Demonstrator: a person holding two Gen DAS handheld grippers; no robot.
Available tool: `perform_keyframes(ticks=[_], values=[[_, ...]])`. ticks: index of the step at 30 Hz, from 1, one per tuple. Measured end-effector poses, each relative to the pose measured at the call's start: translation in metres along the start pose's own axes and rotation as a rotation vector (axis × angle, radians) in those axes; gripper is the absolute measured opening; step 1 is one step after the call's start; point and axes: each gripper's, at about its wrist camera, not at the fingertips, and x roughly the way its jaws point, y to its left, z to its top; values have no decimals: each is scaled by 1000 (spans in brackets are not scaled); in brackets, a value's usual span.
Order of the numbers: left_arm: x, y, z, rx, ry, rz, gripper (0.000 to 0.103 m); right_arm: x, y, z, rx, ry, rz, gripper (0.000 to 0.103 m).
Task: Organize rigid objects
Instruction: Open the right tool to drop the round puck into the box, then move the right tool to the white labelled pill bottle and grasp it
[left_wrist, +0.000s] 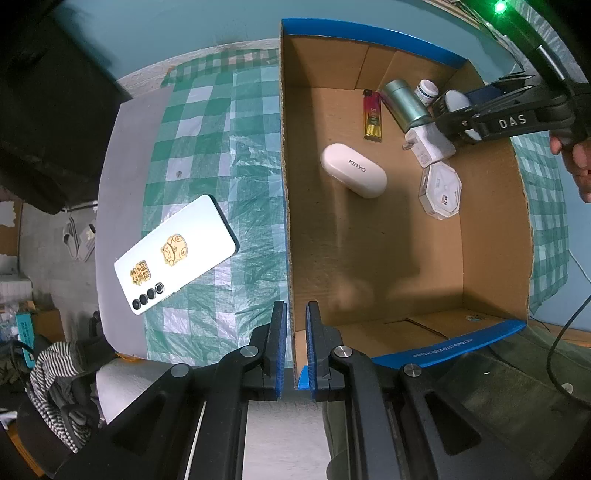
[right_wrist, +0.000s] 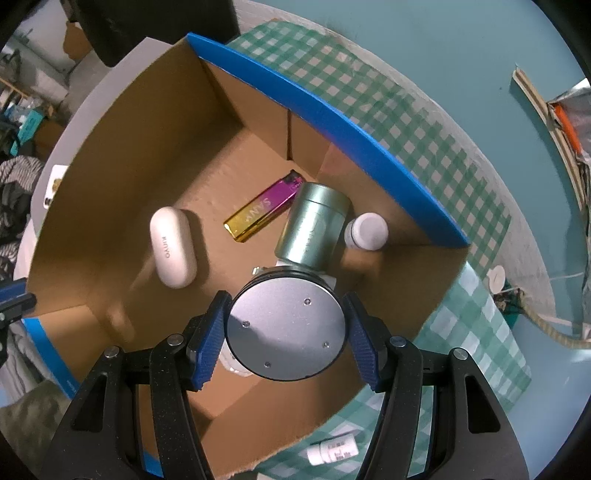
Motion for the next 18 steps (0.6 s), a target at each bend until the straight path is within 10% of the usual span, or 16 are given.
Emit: perform_keyframes(ticks=[18], values=[[0, 1, 0, 6, 1, 0, 9, -42, -6, -11, 43, -68, -3, 63]])
